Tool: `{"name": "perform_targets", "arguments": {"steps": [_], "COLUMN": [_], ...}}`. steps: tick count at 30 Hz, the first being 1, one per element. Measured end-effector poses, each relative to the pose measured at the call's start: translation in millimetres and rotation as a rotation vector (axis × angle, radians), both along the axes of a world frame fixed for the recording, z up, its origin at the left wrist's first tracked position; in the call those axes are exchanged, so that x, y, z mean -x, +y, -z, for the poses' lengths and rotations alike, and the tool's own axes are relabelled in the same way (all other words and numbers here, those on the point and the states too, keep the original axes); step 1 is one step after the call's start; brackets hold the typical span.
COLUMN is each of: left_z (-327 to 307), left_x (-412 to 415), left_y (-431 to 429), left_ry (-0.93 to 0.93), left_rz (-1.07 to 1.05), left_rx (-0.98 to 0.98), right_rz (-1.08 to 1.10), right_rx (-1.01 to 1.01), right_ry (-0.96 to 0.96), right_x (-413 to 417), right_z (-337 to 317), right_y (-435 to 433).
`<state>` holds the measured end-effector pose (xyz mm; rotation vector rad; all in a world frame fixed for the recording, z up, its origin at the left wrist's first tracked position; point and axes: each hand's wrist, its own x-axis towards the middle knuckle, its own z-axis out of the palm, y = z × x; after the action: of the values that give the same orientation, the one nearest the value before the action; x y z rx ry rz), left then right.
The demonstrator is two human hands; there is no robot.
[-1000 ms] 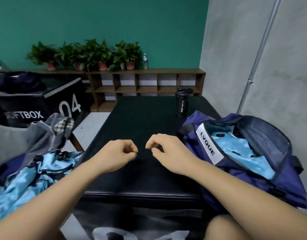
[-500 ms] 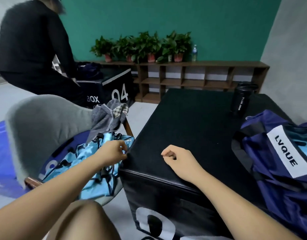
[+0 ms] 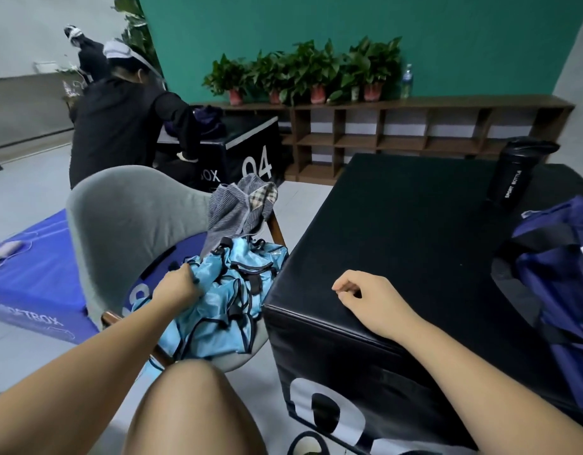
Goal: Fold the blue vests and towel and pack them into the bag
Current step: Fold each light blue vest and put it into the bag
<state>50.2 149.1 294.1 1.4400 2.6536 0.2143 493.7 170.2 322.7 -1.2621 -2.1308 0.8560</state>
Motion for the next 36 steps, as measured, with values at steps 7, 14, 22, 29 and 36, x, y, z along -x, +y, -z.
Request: {"name": "perform_targets", "arguments": {"steps": [7,14,22,29,36], "left_z": [-34,-102,-174,-256,-334], "left_x": [-3,5,13,-30,-95], "left_y": [-5,-16,-33,-46,-72], "left_ry": [-0.008,-0.060,-0.209,-0.351,-0.417], "left_rz": [0.049,0.027,0.064,0.130,0.300], "left_rx": [-0.106,-0.243,-0.473,-0.743,-0.875], "right_rz": [-0.005,-0.010,0.003,0.009,-0.006], "right_rx": [-0.009,-0.013,-0.006,-0.056,-0.137], "right_ry": [-0.012,-0.014,-0.048,0.036,0.134], "right_x": [-2,-2,1,27,46], "right_z": [2,2,-9,-40,-91], "right_y": [1,0,-12,-49,-90]}}
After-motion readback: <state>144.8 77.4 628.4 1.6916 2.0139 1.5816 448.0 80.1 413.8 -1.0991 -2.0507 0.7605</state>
